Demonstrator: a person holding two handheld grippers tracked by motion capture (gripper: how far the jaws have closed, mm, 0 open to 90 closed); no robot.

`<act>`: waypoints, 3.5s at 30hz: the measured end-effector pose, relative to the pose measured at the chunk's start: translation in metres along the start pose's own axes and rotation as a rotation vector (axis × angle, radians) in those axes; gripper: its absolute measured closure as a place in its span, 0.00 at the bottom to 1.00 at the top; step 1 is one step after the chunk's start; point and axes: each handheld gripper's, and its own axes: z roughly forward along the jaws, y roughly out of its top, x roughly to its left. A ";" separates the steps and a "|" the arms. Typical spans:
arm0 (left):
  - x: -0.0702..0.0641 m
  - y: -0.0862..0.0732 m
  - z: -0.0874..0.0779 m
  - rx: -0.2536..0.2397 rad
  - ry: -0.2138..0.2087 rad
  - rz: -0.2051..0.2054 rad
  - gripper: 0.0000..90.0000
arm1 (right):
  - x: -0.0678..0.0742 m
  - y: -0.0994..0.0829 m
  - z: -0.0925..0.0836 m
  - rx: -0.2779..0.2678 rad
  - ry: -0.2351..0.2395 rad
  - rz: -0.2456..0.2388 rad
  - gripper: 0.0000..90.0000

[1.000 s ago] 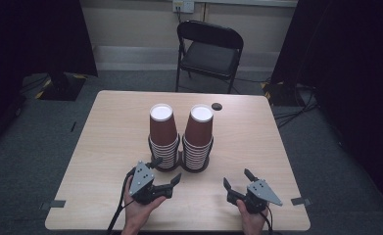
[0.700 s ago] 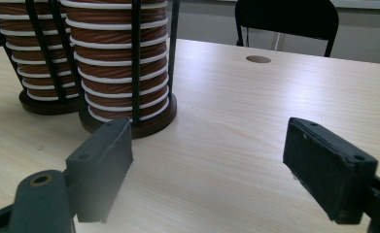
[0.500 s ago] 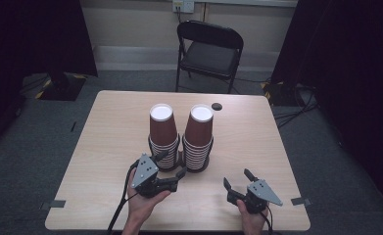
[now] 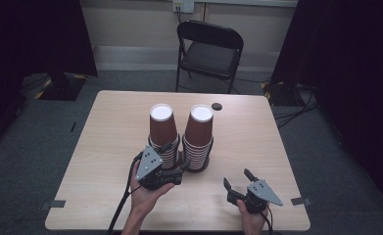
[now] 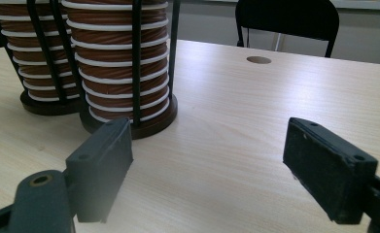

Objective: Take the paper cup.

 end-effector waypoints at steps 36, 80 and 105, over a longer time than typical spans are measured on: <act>0.000 0.062 0.043 -0.039 0.018 0.013 0.18 | -0.001 0.000 -0.001 -0.011 0.007 0.010 0.19; 0.011 0.079 0.110 0.148 0.097 0.075 0.22 | -0.002 -0.001 -0.002 -0.021 0.028 0.012 0.20; 0.017 0.079 0.110 0.136 0.079 0.033 0.24 | -0.003 -0.001 -0.002 -0.023 0.022 0.019 0.19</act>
